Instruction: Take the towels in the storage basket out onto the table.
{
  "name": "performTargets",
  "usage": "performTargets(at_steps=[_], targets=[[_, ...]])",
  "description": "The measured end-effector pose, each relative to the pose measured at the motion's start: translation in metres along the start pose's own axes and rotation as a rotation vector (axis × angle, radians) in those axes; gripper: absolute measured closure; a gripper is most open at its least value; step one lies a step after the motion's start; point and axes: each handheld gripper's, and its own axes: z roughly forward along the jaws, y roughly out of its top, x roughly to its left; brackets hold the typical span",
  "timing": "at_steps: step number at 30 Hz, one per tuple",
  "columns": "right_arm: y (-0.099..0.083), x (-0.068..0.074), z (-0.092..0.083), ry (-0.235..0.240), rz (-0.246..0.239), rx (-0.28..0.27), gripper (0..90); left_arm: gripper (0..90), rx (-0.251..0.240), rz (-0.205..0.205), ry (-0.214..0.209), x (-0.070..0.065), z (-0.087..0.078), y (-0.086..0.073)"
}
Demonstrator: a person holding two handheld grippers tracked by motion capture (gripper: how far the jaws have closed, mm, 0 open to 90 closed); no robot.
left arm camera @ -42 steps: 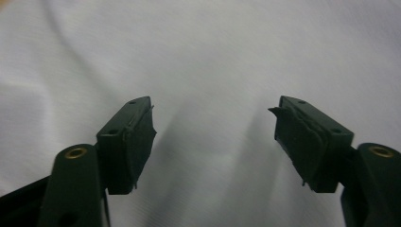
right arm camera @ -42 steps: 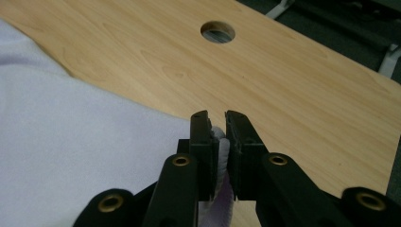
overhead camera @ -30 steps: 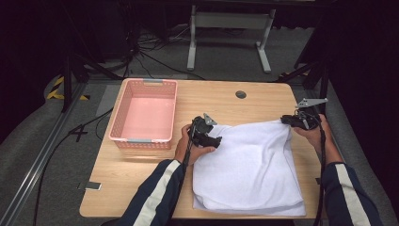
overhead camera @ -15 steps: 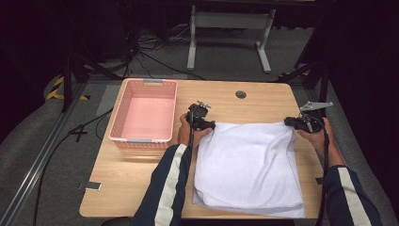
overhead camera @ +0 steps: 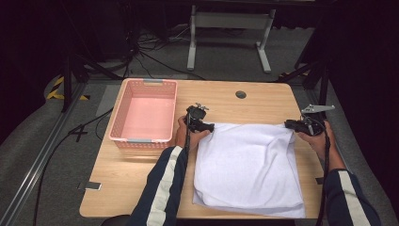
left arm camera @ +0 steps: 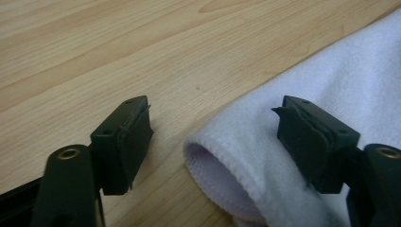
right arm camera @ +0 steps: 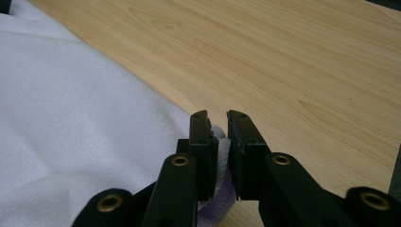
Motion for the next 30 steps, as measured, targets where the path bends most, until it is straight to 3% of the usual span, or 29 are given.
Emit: performTargets(at_steps=[1, 3, 6, 8, 10, 12, 16, 19, 23, 25, 28, 30], targets=[[0.0, 0.002, 0.002, 0.002, -0.002, 0.007, 81.1, 32.4, -0.004, 0.023, 0.014, 0.0, -0.001, -0.001], [0.0, 0.002, 0.002, 0.005, -0.005, 0.008, 81.2, 35.0, -0.012, 0.029, 0.003, 0.0, -0.001, -0.002], [-0.001, 0.008, 0.006, 0.015, -0.027, 0.024, 82.0, 61.7, -0.025, 0.047, -0.039, 0.002, -0.003, -0.003], [-0.001, 0.01, 0.008, 0.023, -0.033, 0.032, 82.5, 74.0, -0.018, 0.041, -0.058, 0.003, -0.004, -0.003], [0.0, 0.012, 0.008, 0.016, -0.042, 0.027, 82.7, 80.1, -0.016, 0.054, -0.036, 0.001, -0.004, -0.001], [0.002, 0.012, 0.008, 0.01, -0.037, 0.015, 82.9, 81.4, -0.023, 0.059, 0.008, -0.003, -0.005, 0.001], [0.007, 0.015, 0.004, 0.002, -0.041, -0.043, 83.3, 81.8, -0.103, 0.054, 0.023, -0.009, -0.02, 0.008], [0.011, 0.016, -0.004, 0.02, -0.041, -0.088, 83.5, 81.8, -0.17, 0.088, 0.021, -0.02, -0.043, 0.014], [0.016, 0.019, -0.029, 0.072, -0.042, -0.186, 83.5, 81.9, -0.238, 0.167, -0.02, -0.035, -0.088, 0.016], [0.019, 0.022, -0.038, 0.085, -0.067, -0.205, 83.5, 81.9, -0.266, 0.18, -0.046, -0.039, -0.103, 0.014], [0.02, 0.031, -0.052, 0.117, -0.099, -0.225, 83.5, 81.8, -0.3, 0.237, -0.089, -0.044, -0.124, 0.002], [0.017, 0.037, -0.062, 0.153, -0.131, -0.238, 83.5, 81.8, -0.306, 0.242, -0.14, -0.048, -0.133, -0.012]])
